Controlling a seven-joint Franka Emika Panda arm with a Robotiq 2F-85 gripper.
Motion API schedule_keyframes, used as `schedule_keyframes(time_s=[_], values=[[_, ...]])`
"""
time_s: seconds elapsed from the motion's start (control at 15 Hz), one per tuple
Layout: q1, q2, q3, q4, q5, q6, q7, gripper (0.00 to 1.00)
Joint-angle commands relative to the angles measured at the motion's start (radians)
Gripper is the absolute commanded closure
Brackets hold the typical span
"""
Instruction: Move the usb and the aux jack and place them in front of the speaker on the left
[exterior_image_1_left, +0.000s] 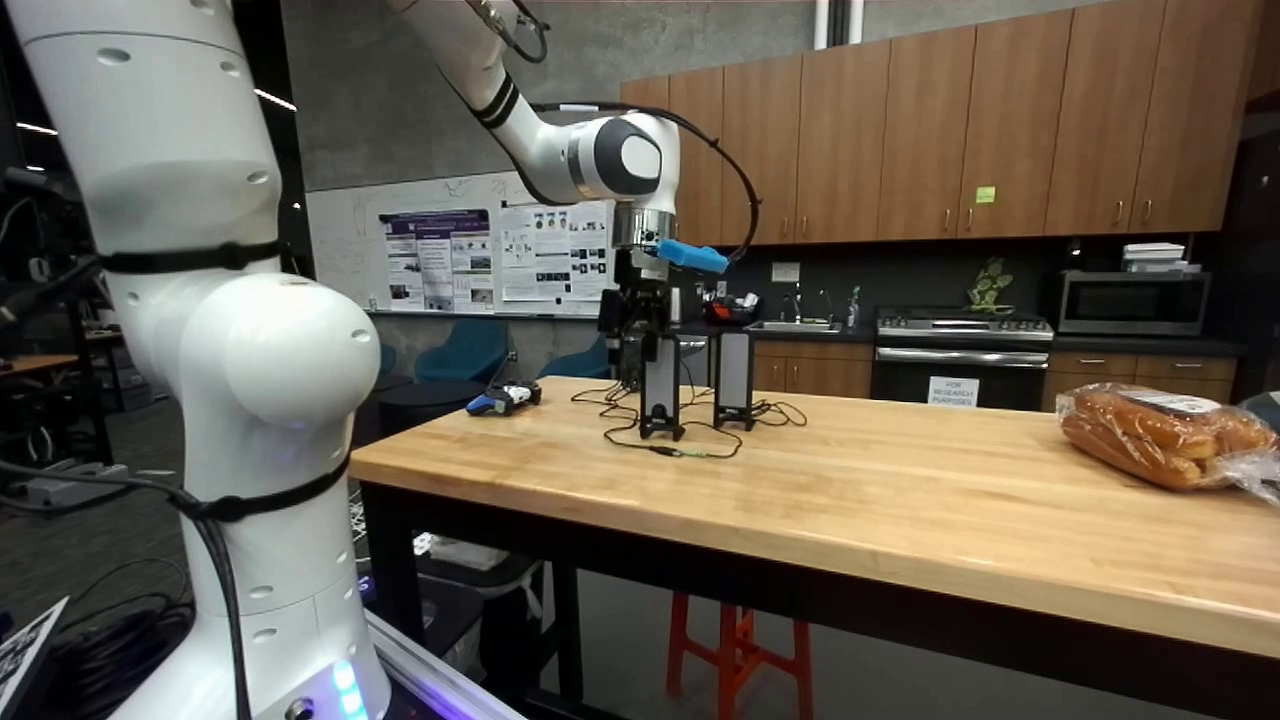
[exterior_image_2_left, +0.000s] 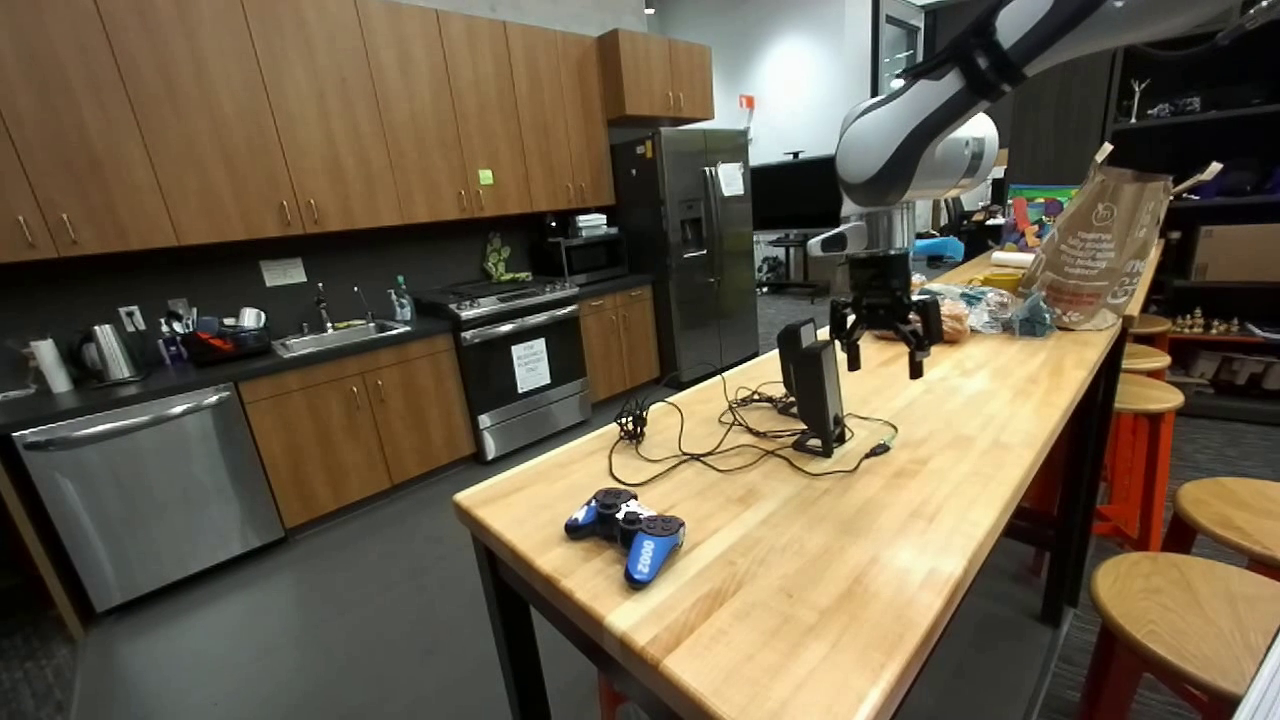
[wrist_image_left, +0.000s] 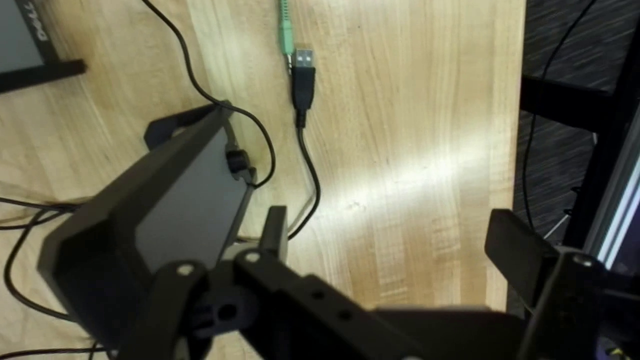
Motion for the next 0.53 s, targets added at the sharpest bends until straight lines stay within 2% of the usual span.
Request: schedule_keyframes(time_s=[0.0,0.33,0.4,0.47], values=[[0.006,-0.052,-0.011,-0.01,0.031,-0.08,-0.035,0.0],[0.009,-0.067,-0.022,0.0,0.063,-0.167,-0.109,0.0],[0.023,-0.055,-0.003,-0.063,0.063,-0.103,-0.105,0.0],[0.028,-0.053,-0.001,-0.074,0.075,-0.102,-0.12,0.0]])
